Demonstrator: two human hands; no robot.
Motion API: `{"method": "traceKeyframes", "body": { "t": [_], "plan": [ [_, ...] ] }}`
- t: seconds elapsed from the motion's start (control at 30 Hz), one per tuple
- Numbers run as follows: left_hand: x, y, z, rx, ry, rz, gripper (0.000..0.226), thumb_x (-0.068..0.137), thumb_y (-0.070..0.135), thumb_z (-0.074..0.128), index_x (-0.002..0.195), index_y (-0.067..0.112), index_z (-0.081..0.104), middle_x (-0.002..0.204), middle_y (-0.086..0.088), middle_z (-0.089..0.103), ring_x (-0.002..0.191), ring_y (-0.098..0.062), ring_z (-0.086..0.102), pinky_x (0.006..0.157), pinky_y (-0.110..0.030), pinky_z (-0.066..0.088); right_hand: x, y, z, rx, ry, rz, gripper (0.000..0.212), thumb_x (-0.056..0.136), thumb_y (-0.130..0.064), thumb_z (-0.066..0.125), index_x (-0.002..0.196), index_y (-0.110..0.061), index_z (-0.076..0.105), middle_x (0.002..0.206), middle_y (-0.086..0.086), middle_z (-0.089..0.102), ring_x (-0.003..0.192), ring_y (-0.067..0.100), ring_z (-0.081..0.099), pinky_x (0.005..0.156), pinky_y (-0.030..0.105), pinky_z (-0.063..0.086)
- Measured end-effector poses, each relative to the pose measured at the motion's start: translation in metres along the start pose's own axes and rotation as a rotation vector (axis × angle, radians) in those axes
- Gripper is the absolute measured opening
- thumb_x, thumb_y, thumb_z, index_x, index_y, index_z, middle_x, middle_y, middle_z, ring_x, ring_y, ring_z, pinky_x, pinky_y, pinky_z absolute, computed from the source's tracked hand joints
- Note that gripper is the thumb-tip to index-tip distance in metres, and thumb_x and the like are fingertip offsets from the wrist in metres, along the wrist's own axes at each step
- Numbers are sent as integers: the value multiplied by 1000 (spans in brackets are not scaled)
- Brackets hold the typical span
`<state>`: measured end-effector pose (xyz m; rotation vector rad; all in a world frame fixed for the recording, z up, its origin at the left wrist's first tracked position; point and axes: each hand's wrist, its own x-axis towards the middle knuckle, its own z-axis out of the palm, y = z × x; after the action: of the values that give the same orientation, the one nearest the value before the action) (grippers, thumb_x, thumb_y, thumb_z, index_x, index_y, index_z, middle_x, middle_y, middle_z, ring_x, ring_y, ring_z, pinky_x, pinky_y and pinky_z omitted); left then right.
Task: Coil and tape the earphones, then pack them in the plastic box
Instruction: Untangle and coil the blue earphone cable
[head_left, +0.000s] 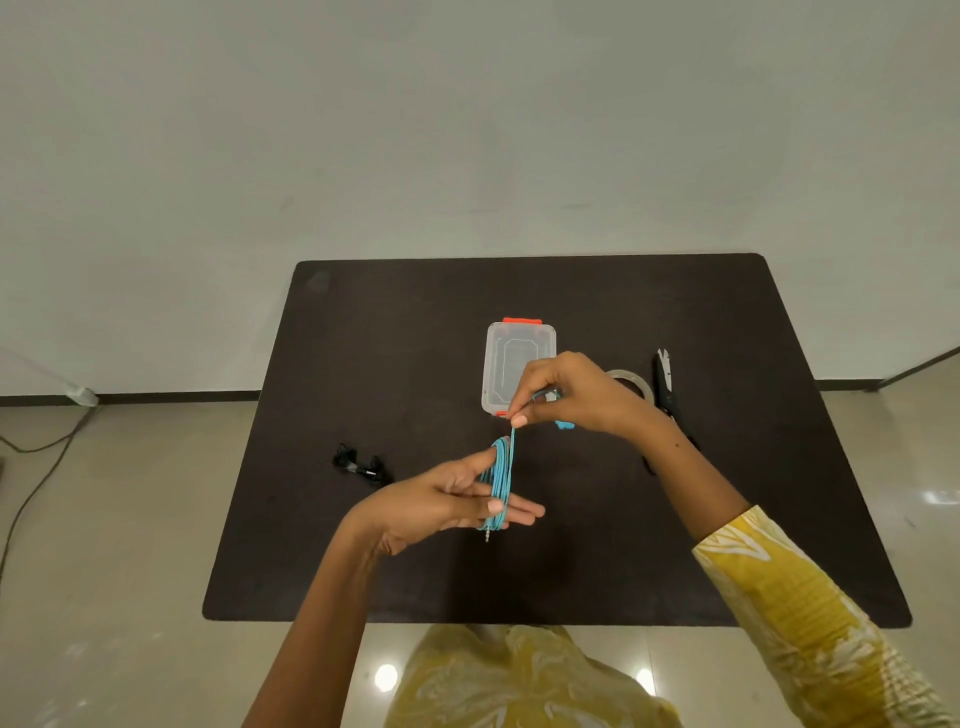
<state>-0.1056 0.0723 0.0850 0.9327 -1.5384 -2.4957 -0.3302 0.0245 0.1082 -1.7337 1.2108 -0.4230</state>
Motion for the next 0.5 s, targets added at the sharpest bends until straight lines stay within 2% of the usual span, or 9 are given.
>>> {"method": "traceKeyframes", "body": {
  "t": [0.17, 0.27, 0.37, 0.5],
  "plan": [
    [-4, -4, -1, -145, -53, 95, 60, 95, 11, 52, 140, 40, 26, 132, -12, 59, 126, -26, 52, 98, -25, 45, 0, 5, 1, 92, 45, 17, 20, 77, -12, 76, 80, -31, 70, 92, -5, 67, 100, 16, 63, 89, 32, 54],
    [-7, -3, -2, -199, -62, 126, 58, 94, 11, 53, 140, 39, 29, 132, -14, 58, 126, -27, 53, 97, -25, 45, -1, 10, 4, 152, 87, 37, 17, 76, -12, 76, 81, -27, 71, 92, -2, 68, 99, 16, 63, 91, 37, 54],
    [-7, -2, -2, -228, -84, 152, 59, 94, 9, 52, 141, 37, 30, 132, -15, 57, 125, -27, 53, 96, -25, 46, 0, 13, 11, 219, 112, 33, 10, 78, -11, 74, 85, -17, 74, 87, -4, 69, 93, 13, 64, 89, 36, 53],
    [-8, -1, -2, -312, -114, 186, 60, 92, 12, 57, 141, 35, 31, 132, -17, 57, 121, -23, 57, 95, -24, 48, -1, 19, 20, 381, 167, 98, 8, 81, -13, 72, 88, -15, 73, 93, 1, 71, 97, 14, 64, 88, 33, 53]
  ]
}}
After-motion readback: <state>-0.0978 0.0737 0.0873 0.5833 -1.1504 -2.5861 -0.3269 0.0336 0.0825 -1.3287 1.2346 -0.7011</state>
